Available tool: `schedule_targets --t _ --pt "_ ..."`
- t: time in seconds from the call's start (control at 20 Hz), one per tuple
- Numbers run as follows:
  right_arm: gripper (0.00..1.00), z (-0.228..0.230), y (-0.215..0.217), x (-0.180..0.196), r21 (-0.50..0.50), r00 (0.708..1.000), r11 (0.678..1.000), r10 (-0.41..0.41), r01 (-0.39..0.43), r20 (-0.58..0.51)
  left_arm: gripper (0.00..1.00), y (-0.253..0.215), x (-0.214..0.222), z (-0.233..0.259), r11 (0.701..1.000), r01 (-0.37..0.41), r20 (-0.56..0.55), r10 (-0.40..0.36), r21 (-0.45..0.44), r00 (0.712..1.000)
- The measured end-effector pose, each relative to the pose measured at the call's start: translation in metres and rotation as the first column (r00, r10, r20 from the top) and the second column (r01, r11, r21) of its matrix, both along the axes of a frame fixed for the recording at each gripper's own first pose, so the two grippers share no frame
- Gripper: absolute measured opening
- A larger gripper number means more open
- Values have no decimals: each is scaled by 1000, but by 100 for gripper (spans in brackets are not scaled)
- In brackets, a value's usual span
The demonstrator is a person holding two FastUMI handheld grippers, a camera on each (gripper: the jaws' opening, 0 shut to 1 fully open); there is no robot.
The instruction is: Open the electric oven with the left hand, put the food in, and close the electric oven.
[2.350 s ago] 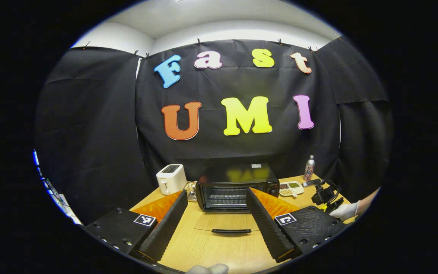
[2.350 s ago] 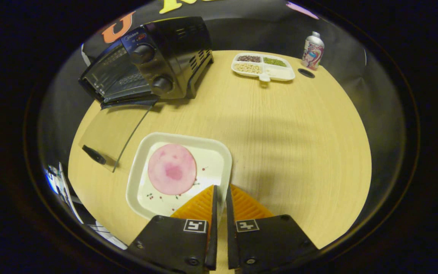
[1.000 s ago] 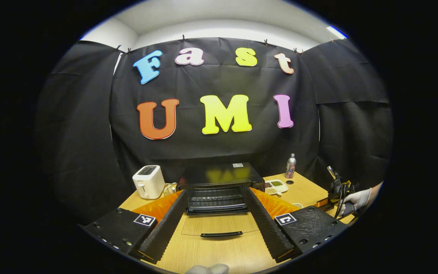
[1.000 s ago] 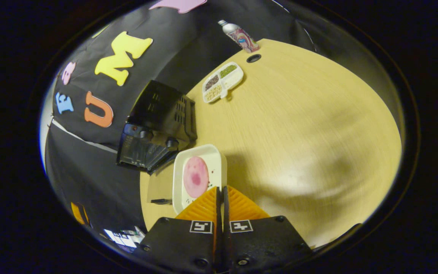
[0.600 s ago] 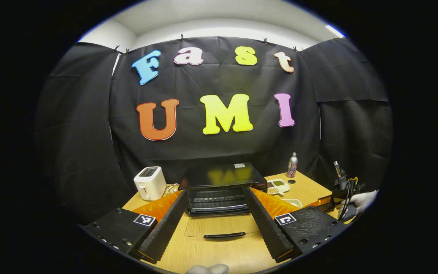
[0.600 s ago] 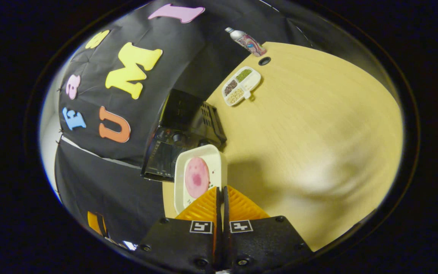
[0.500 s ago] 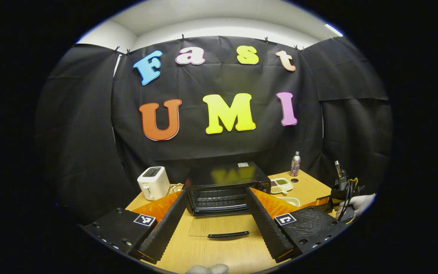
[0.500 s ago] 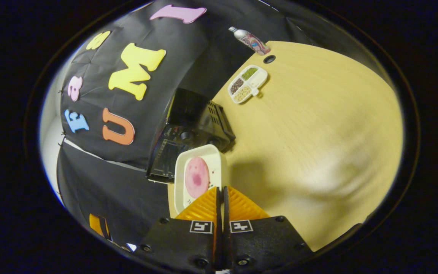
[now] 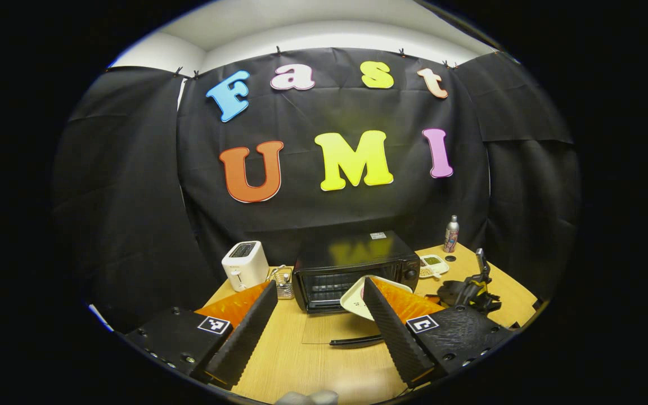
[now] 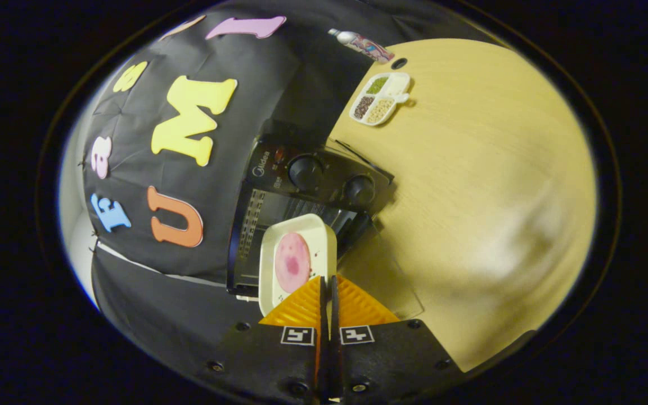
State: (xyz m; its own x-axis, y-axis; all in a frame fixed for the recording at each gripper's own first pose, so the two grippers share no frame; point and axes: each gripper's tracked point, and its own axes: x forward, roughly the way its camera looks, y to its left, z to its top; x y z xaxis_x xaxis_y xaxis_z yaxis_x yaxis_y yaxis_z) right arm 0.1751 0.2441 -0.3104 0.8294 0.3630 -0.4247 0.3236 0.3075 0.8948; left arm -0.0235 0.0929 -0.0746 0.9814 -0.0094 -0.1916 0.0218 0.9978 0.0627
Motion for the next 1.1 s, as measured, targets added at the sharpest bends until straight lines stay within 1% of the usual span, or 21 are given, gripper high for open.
schedule_targets --t 0.05,0.1,0.25,0.3,0.35,0.4,0.45,0.5,0.65,0.7,0.75,0.8,0.85,0.95,1.0,1.05,1.1 --pt "4 1 6 7 8 1000 1000 -16 16 3 98 3 1 0 1000 -4 4 4 7 1000" --pt "0 -1 11 16 5 1000 1000 -30 30 5 98 6 2 -3 1000 -7 1 7 12 1000" --pt "0 -7 24 43 -1 998 998 -55 55 -7 98 14 7 -13 1000 -17 -16 17 12 1000" --pt "4 -7 31 55 9 998 998 -58 58 -10 98 17 11 -17 1000 -24 -24 24 11 999" --pt "0 -7 34 65 15 998 998 -60 60 -10 98 21 13 -21 999 -30 -31 30 12 999" --pt "4 -8 36 76 8 998 998 -61 61 -6 98 25 16 -25 999 -37 -36 38 15 999" --pt "0 -10 38 85 -4 998 998 -57 57 0 98 29 19 -28 999 -46 -43 46 17 998" --pt "4 -12 39 93 -25 999 998 -50 50 1 98 31 21 -30 999 -52 -49 53 15 997" --pt "4 -15 39 118 -29 996 996 -86 87 29 98 43 31 -35 997 -79 -61 80 12 995" --pt "4 -18 38 124 -31 995 995 -94 94 29 98 47 33 -37 996 -90 -65 90 6 994" --pt "0 -19 38 126 -34 995 994 -100 101 27 98 49 35 -38 995 -96 -66 96 -3 993" --pt "4 -22 36 128 -50 994 993 -102 104 27 98 50 35 -40 994 -105 -70 104 -6 992" --pt "0 -24 32 130 -70 994 991 -110 111 23 98 52 35 -41 994 -111 -73 111 -4 991" --pt "0 -22 24 128 -107 990 984 -138 141 34 98 55 37 -42 993 -120 -75 120 -2 990" --pt "0 -18 21 129 -107 988 983 -144 150 57 98 55 38 -41 992 -124 -75 123 -2 990" --pt "7 -11 21 131 -85 986 985 -144 152 89 98 55 38 -41 992 -125 -73 124 -2 990" --pt "4 -9 18 133 -78 986 987 -135 143 99 98 53 39 -41 992 -123 -71 122 -4 990"
